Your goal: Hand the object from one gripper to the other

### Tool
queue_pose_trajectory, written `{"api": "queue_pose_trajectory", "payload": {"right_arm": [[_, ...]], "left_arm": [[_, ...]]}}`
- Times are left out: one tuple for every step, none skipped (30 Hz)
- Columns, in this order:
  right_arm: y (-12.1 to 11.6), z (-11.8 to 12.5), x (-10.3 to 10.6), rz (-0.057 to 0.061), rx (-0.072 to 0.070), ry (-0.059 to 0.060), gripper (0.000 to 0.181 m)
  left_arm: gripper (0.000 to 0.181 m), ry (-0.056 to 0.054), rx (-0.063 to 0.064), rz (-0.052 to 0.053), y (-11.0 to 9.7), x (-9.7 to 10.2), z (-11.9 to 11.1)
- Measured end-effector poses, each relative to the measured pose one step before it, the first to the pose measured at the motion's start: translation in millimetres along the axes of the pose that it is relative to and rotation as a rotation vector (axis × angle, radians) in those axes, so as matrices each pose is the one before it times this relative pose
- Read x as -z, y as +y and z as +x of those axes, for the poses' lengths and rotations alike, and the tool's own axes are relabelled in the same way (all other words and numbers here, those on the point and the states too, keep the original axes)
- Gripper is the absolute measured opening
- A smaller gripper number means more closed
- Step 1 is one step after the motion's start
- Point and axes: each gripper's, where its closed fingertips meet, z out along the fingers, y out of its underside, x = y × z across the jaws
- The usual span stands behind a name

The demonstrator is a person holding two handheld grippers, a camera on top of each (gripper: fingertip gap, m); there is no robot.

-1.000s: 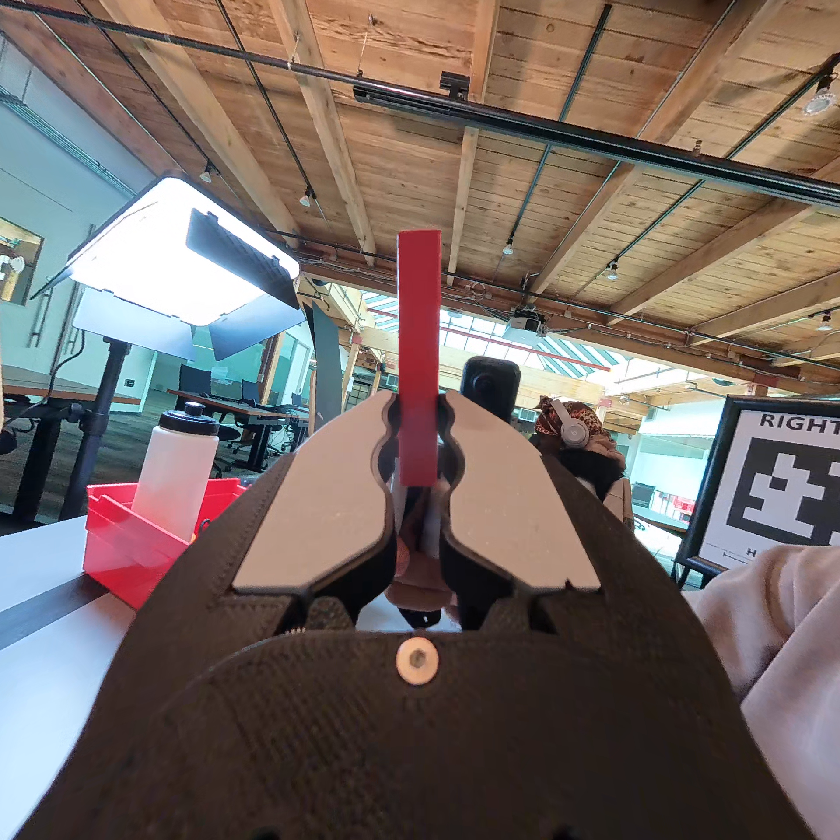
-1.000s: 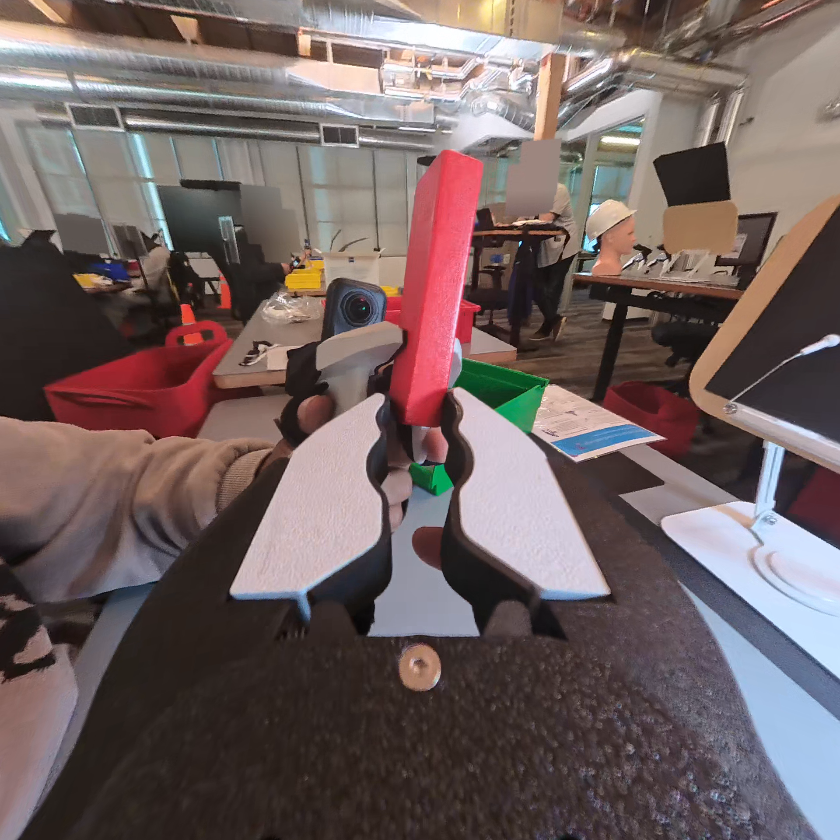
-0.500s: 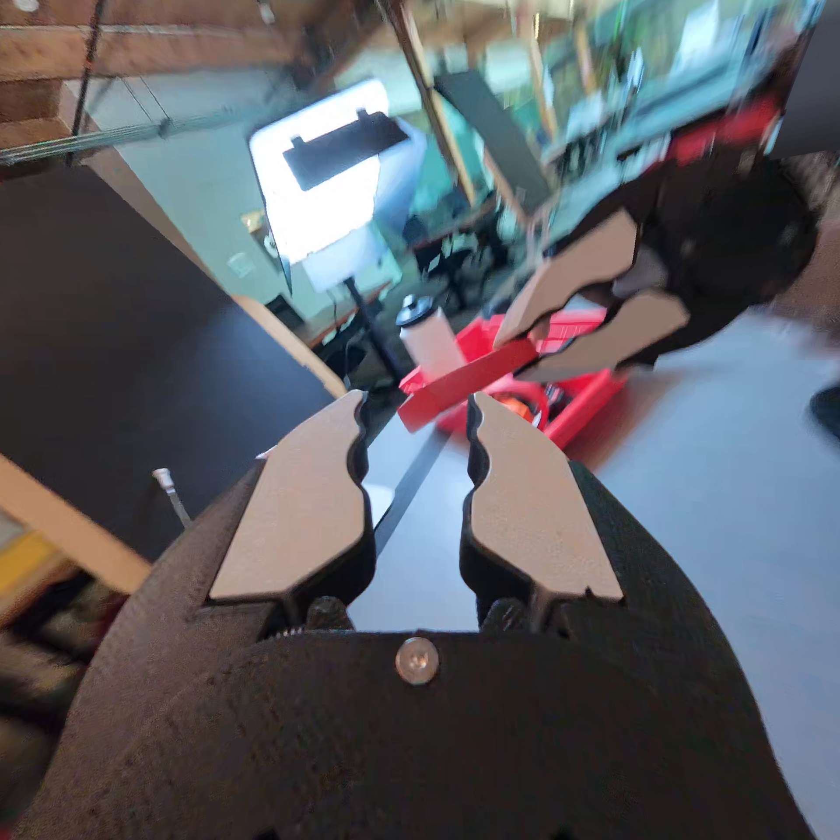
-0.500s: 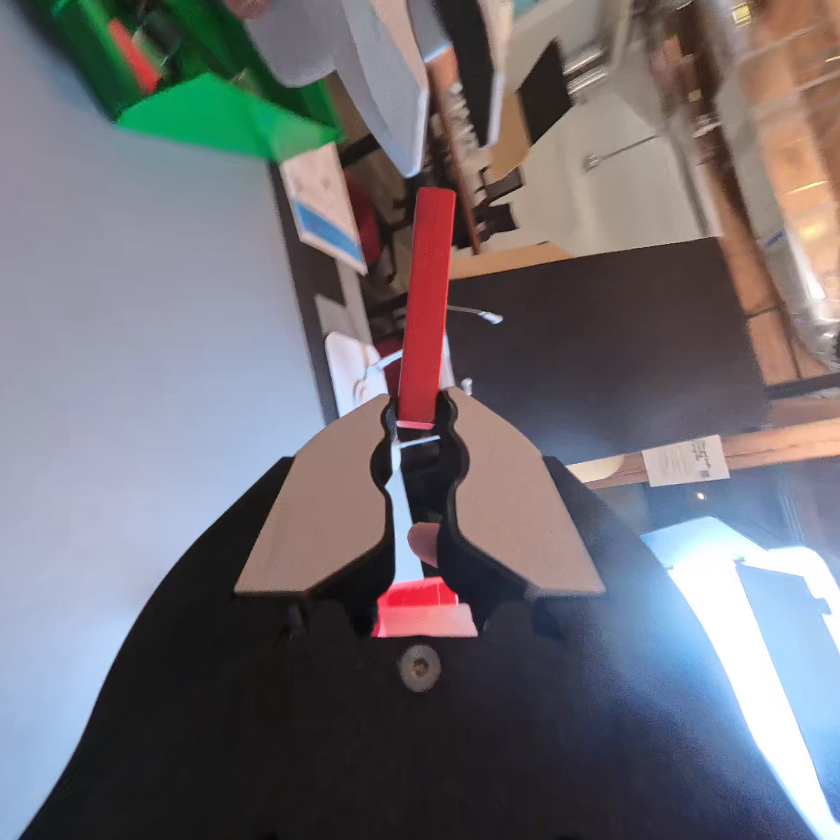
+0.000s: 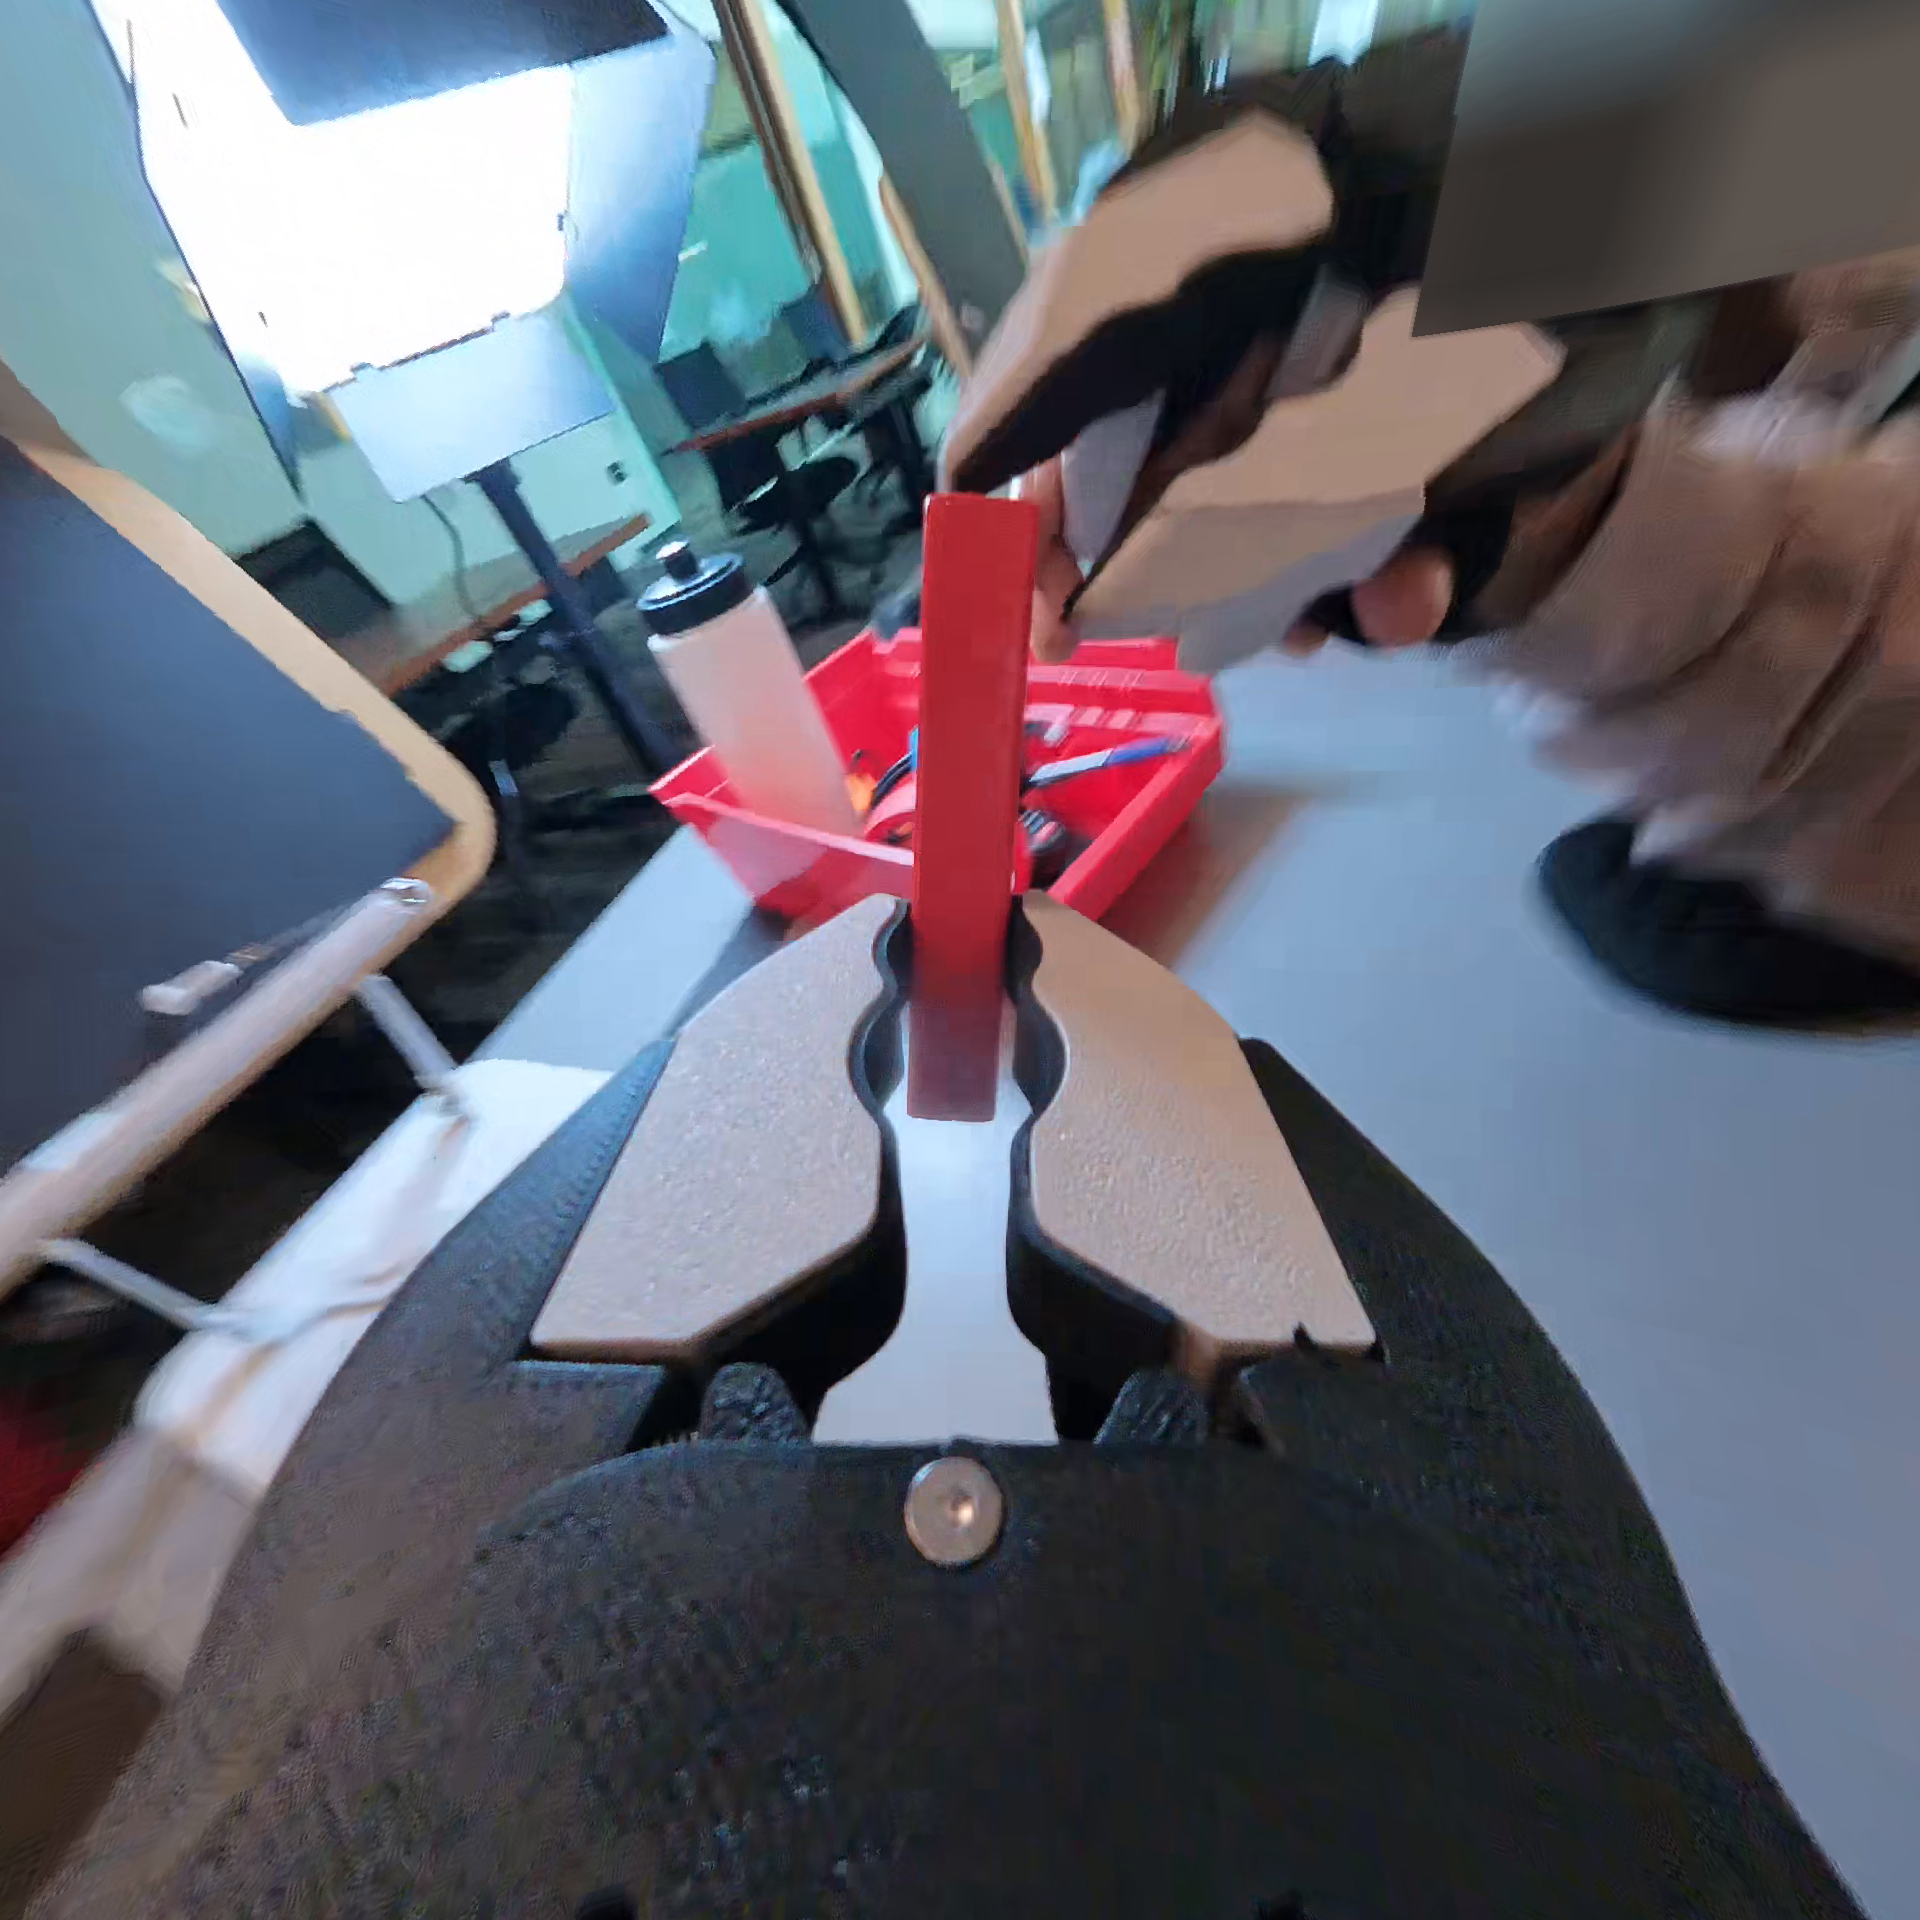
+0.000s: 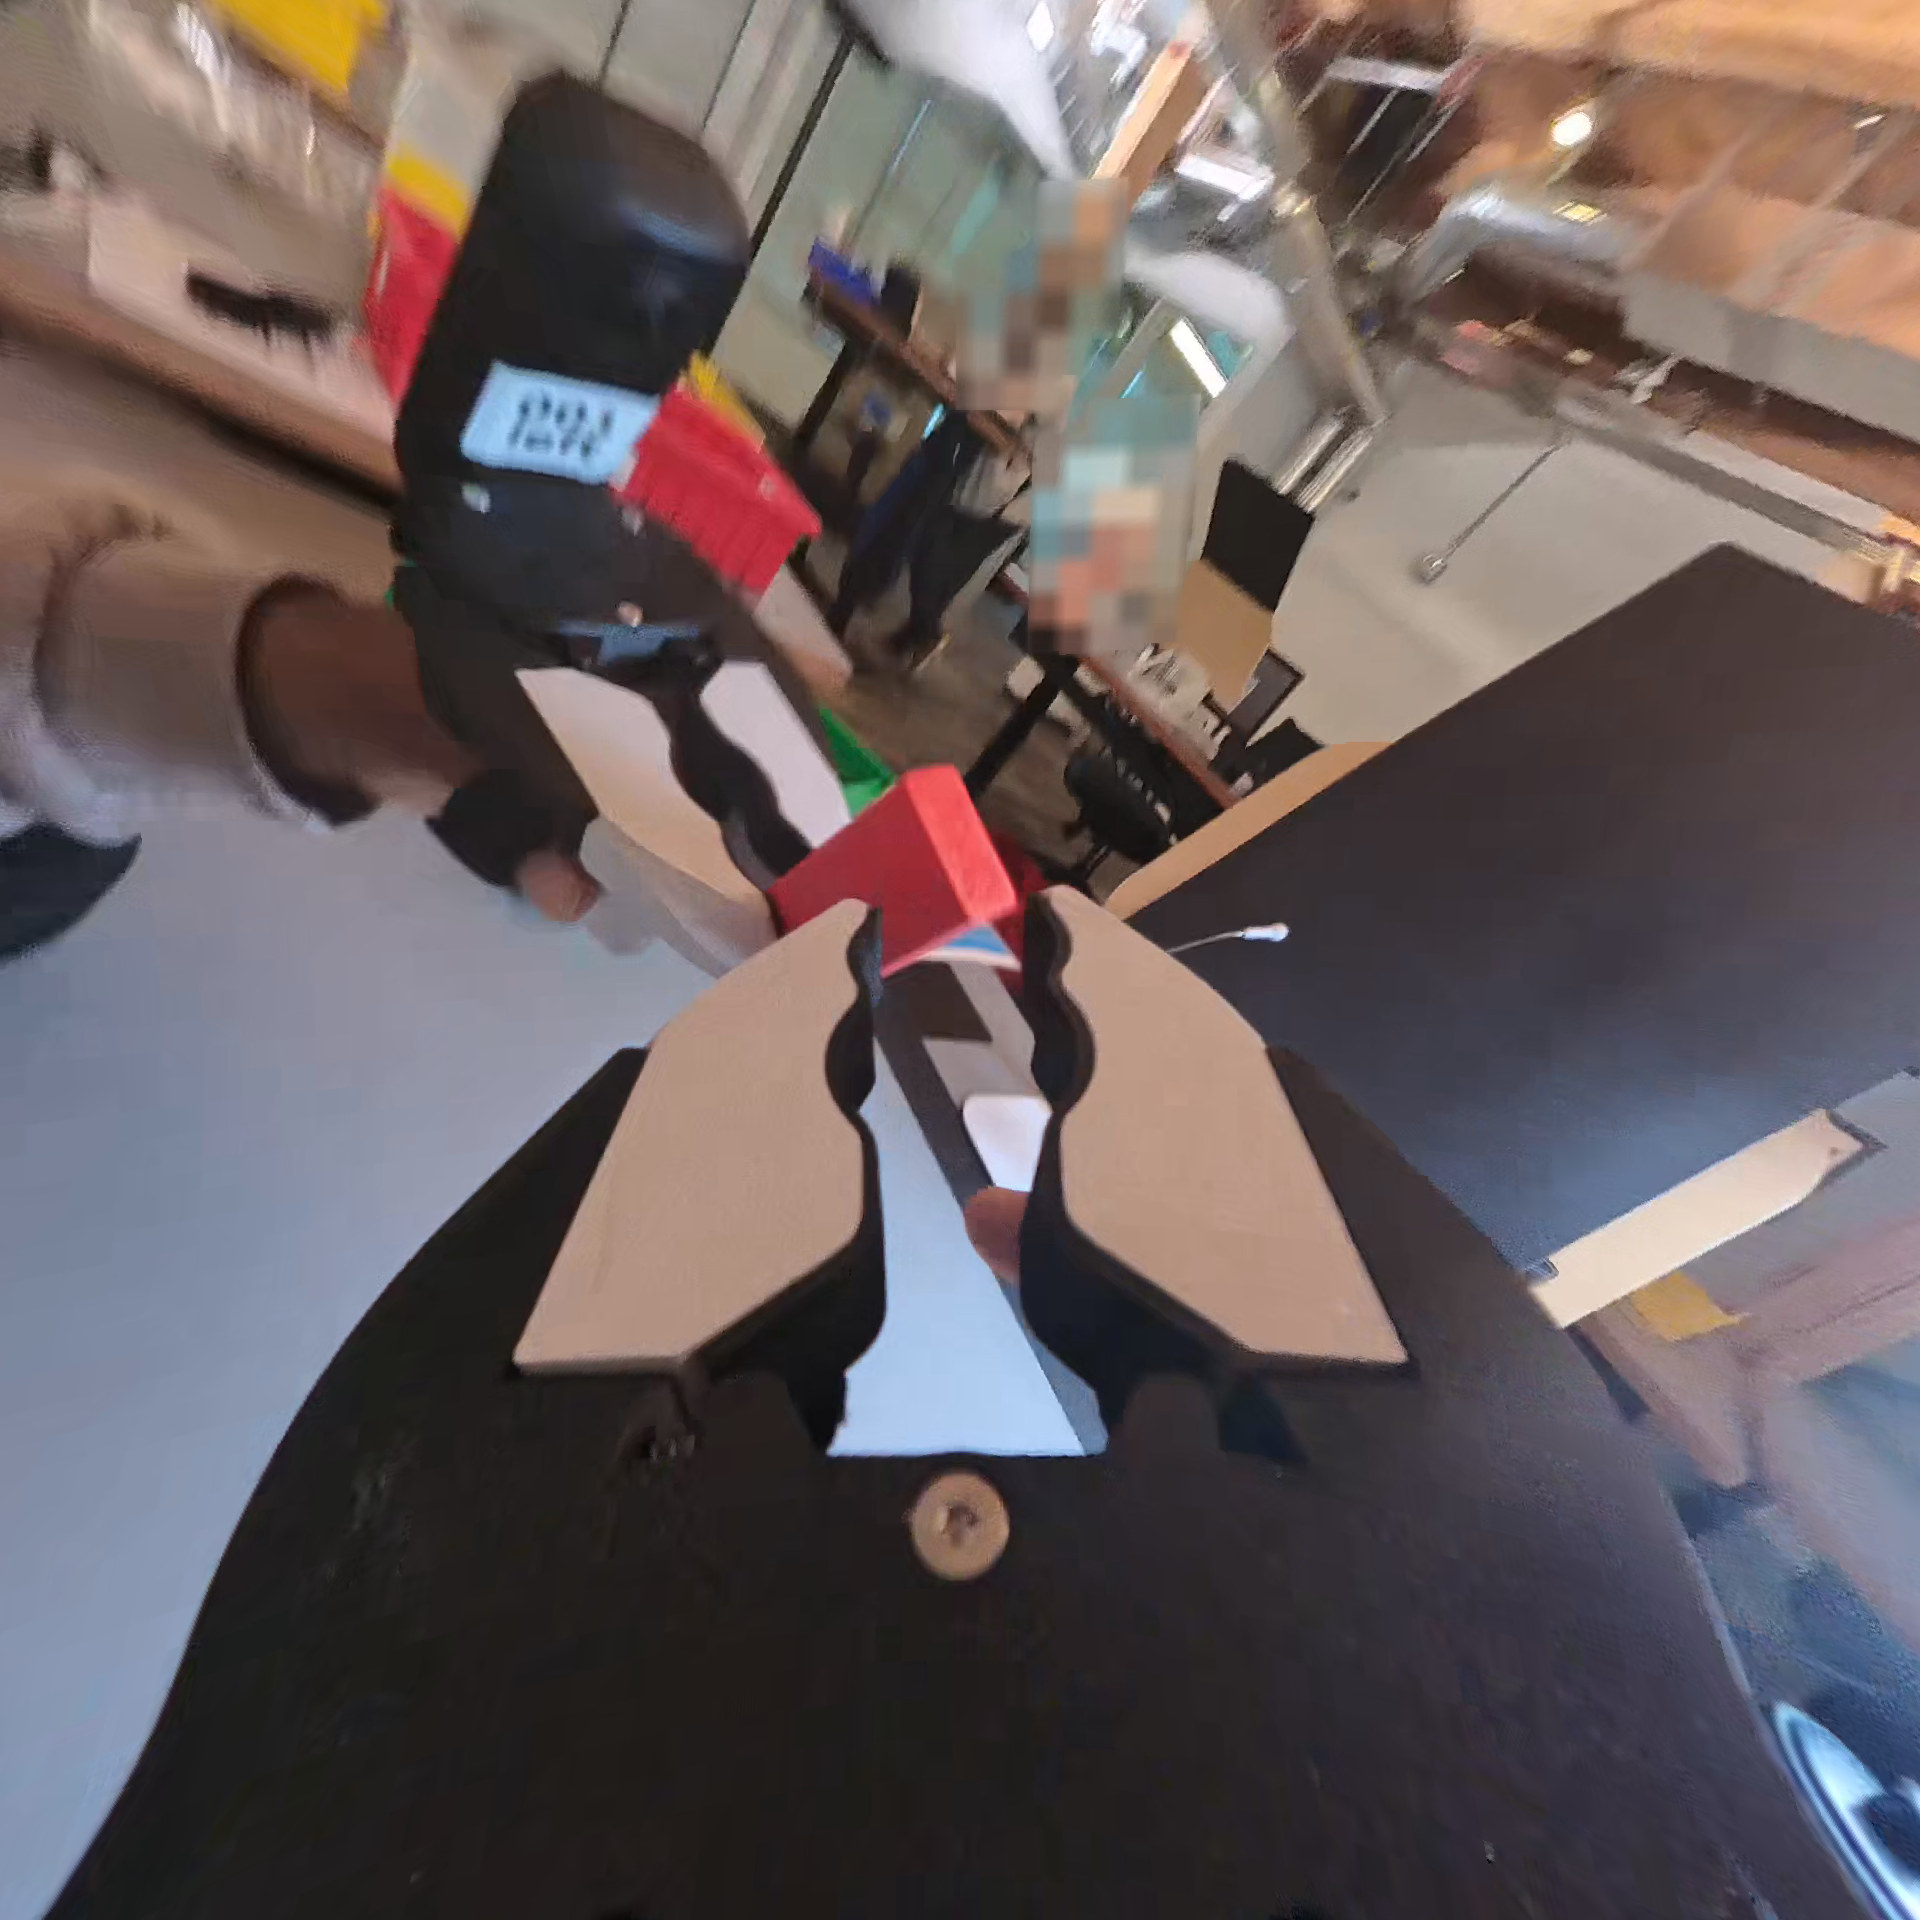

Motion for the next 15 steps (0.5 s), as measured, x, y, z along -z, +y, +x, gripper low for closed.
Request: {"api": "queue_pose_trajectory", "payload": {"right_arm": [[-2.82, 5.58, 1.66, 0.0303, -0.0086, 0.0272, 0.032], [-1.80, 3.35, 1.09, 0.0196, 0.0308, 0.0287, 0.038], [-2.27, -0.42, 0.36, 0.0168, 0.0683, 0.0212, 0.046], [-2.50, -3.91, -0.12, 0.0132, 0.1013, 0.0141, 0.053], [-1.18, -4.84, -1.04, -0.0014, 0.1195, 0.0174, 0.057], [1.10, -6.97, -2.35, -0.0216, 0.1160, 0.0033, 0.061], [1.92, -9.63, -3.52, -0.0275, 0.0900, -0.0165, 0.067], [0.96, -9.17, -4.01, -0.0183, 0.0610, -0.0160, 0.071], [-0.02, -7.82, -4.09, -0.0069, 0.0478, -0.0064, 0.072], [0.87, -6.57, -4.36, -0.0102, 0.0528, 0.0048, 0.073], [1.78, -6.15, -4.10, -0.0142, 0.0578, 0.0093, 0.072], [1.98, -4.70, -3.77, -0.0128, 0.0518, 0.0181, 0.071], [2.73, -2.03, -2.91, -0.0124, 0.0441, 0.0343, 0.068], [2.29, -1.20, -1.84, -0.0034, 0.0360, 0.0395, 0.063], [1.05, 1.83, -0.68, 0.0024, 0.0257, 0.0597, 0.056]], "left_arm": [[0.016, 0.0429, 0.1314, 0.0555, -6.92, 1.45, -0.11], [0.016, 0.0472, 0.1359, 0.0445, -5.81, 1.26, 0.60], [0.016, 0.0442, 0.1349, 0.0360, -4.60, 1.17, 0.37], [0.016, 0.0382, 0.1271, 0.0326, -3.77, 0.97, -0.10], [0.016, 0.0346, 0.1152, 0.0308, -3.37, 0.92, -0.28], [0.016, 0.0305, 0.1029, 0.0177, -1.35, 0.41, -0.43], [0.017, 0.0253, 0.0848, -0.0031, 1.50, -0.39, -0.51], [0.017, 0.0231, 0.0620, -0.0116, 2.73, -1.19, -0.16], [0.017, 0.0096, 0.0429, -0.0051, 2.19, -1.45, -1.13], [0.017, -0.0025, 0.0267, -0.0028, 1.92, -1.51, -2.09], [0.017, -0.0007, 0.0180, -0.0061, 1.99, -1.37, -1.28], [0.017, 0.0085, 0.0192, -0.0011, 1.15, -1.09, 0.39], [0.017, 0.0194, 0.0219, 0.0008, 0.46, -0.67, 2.39], [0.016, 0.0170, 0.0173, -0.0008, 0.38, -0.62, 2.74], [0.016, 0.0077, 0.0059, -0.0067, 1.03, -0.83, 2.19]]}}
